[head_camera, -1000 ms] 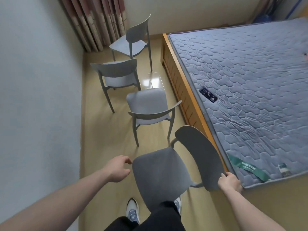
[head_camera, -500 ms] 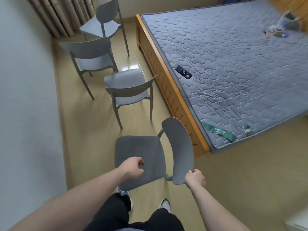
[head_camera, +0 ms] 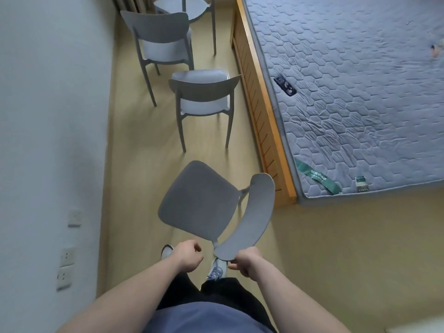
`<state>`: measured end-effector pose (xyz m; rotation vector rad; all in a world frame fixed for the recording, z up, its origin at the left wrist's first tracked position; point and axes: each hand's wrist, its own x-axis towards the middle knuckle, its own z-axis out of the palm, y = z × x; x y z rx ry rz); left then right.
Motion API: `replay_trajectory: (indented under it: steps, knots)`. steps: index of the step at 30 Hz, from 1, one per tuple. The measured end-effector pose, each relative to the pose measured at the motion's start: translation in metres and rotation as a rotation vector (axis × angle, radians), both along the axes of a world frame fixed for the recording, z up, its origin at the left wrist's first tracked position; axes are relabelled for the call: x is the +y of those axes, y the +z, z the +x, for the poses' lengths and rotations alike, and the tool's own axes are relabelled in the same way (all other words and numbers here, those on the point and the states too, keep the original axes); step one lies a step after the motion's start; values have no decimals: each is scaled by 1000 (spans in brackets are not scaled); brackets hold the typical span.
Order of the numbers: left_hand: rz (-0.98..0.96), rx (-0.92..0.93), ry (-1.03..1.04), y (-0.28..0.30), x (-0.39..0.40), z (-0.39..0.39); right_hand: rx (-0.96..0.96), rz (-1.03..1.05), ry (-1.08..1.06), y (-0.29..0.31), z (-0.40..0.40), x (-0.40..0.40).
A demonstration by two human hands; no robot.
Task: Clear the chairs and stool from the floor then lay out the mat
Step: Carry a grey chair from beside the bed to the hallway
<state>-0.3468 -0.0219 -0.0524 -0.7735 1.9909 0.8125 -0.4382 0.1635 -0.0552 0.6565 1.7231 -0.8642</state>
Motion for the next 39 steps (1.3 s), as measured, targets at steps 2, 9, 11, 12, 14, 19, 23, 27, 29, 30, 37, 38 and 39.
replay_trajectory:
  steps: [2,9,11,12,14,19,23,27,29,30,37,38,39]
  knots:
    - [11,-30,22,-1,11,11,-88,-22,46,5,13,-5]
    - [348,-183,577,-12,51,17,-10,55,323,32,-8,17]
    - [446,-201,795,-20,63,12,138,145,322,31,-26,32]
    - [483,-193,893,-20,67,8,204,186,329,31,-36,39]
    - [524,-172,1060,-19,72,2,326,252,413,35,-51,50]
    - [450,-140,1202,-13,65,5,575,327,662,46,-80,43]
    - [299,-155,1154,-3,31,24,694,269,828,47,-90,20]
    - [131,-196,985,4,-25,48,615,198,950,35,-83,-1]
    - [71,-204,919,6,-51,56,566,209,960,28,-76,-6]
    - [46,-199,905,6,-64,61,535,225,963,24,-72,-11]
    - [30,-156,985,8,-88,70,382,292,920,8,-71,-38]
    - [52,-154,1017,7,-85,70,362,278,910,7,-73,-43]
    - [70,-159,1049,4,-81,70,331,252,871,4,-75,-49]
